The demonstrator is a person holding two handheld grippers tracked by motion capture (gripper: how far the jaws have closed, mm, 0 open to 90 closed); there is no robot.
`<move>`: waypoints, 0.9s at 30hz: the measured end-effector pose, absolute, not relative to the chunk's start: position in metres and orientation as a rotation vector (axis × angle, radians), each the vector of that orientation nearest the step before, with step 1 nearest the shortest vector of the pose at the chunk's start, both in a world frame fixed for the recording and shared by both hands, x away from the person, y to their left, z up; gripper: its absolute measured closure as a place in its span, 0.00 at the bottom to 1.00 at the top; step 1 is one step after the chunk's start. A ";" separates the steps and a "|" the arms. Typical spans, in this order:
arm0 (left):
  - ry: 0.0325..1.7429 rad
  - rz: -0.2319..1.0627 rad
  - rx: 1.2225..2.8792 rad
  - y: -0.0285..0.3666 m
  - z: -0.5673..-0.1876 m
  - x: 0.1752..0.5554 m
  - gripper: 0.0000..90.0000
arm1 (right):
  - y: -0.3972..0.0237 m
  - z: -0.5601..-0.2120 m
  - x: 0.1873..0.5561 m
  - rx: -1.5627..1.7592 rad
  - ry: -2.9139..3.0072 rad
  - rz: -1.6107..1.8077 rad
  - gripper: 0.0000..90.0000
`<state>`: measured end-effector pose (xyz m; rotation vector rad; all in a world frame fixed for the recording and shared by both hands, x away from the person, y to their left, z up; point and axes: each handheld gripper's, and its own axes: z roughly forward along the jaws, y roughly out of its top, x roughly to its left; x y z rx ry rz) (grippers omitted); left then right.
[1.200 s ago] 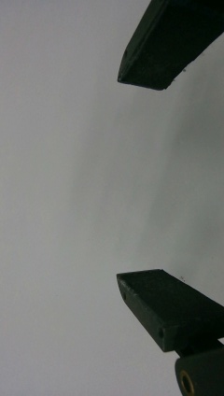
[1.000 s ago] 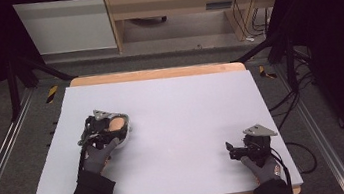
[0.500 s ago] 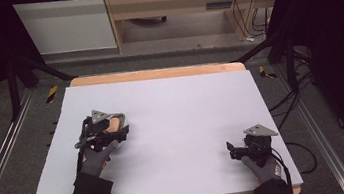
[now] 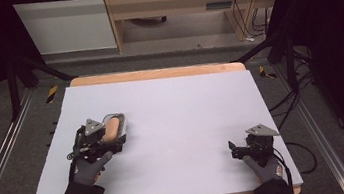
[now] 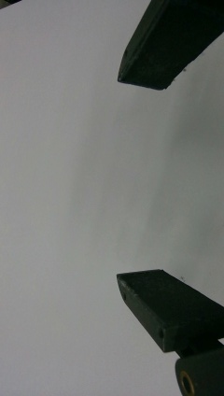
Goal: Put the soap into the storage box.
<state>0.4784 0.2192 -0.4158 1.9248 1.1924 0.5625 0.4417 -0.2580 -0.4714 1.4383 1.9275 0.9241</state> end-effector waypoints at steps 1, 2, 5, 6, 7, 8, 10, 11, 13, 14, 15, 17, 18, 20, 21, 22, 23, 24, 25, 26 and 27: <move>1.197 0.567 1.923 0.221 -0.417 0.476 0.21 | -0.258 -0.471 0.442 1.440 1.924 0.925 0.06; 1.198 0.571 1.926 0.223 -0.418 0.474 0.21 | -0.259 -0.472 0.442 1.440 1.923 0.924 0.06; 1.204 0.577 1.919 0.230 -0.420 0.468 0.21 | -0.261 -0.472 0.442 1.444 1.918 0.918 0.06; 1.206 0.580 1.920 0.232 -0.421 0.466 0.21 | -0.261 -0.472 0.442 1.446 1.916 0.917 0.06; 1.209 0.585 1.920 0.234 -0.423 0.463 0.21 | -0.262 -0.472 0.442 1.449 1.914 0.916 0.06; 1.208 0.586 1.927 0.236 -0.424 0.462 0.21 | -0.262 -0.472 0.442 1.455 1.912 0.910 0.06; 1.215 0.592 1.927 0.241 -0.426 0.458 0.20 | -0.263 -0.472 0.442 1.456 1.910 0.909 0.06; 1.219 0.596 1.926 0.243 -0.427 0.456 0.20 | -0.263 -0.473 0.441 1.458 1.910 0.908 0.06; 1.221 0.600 1.927 0.248 -0.429 0.452 0.20 | -0.264 -0.473 0.441 1.462 1.907 0.904 0.06; 1.224 0.602 1.927 0.250 -0.430 0.451 0.20 | -0.264 -0.473 0.441 1.465 1.904 0.904 0.06; 1.228 0.604 1.929 0.252 -0.431 0.450 0.20 | -0.265 -0.473 0.441 1.468 1.903 0.904 0.06; 1.234 0.598 1.921 0.257 -0.434 0.446 0.19 | -0.266 -0.473 0.441 1.466 1.902 0.897 0.06; 1.236 0.597 1.930 0.259 -0.437 0.445 0.19 | -0.267 -0.473 0.441 1.470 1.900 0.897 0.06; 1.247 0.598 1.936 0.263 -0.441 0.443 0.19 | -0.268 -0.473 0.441 1.473 1.895 0.897 0.06; 1.254 0.594 1.937 0.265 -0.443 0.443 0.19 | -0.268 -0.473 0.441 1.480 1.895 0.892 0.06; 1.261 0.599 1.930 0.267 -0.445 0.443 0.19 | -0.268 -0.474 0.441 1.479 1.896 0.889 0.06; 1.271 0.603 1.926 0.268 -0.446 0.444 0.19 | -0.269 -0.474 0.441 1.479 1.896 0.887 0.06; 1.278 0.609 1.921 0.269 -0.447 0.444 0.19 | -0.269 -0.474 0.441 1.479 1.897 0.885 0.06; 1.280 0.614 1.920 0.270 -0.448 0.444 0.19 | -0.269 -0.474 0.441 1.479 1.896 0.883 0.06; 1.287 0.616 1.910 0.270 -0.449 0.444 0.19 | -0.269 -0.475 0.441 1.480 1.897 0.884 0.06; 1.287 0.621 1.910 0.271 -0.450 0.444 0.19 | -0.269 -0.475 0.442 1.480 1.897 0.878 0.06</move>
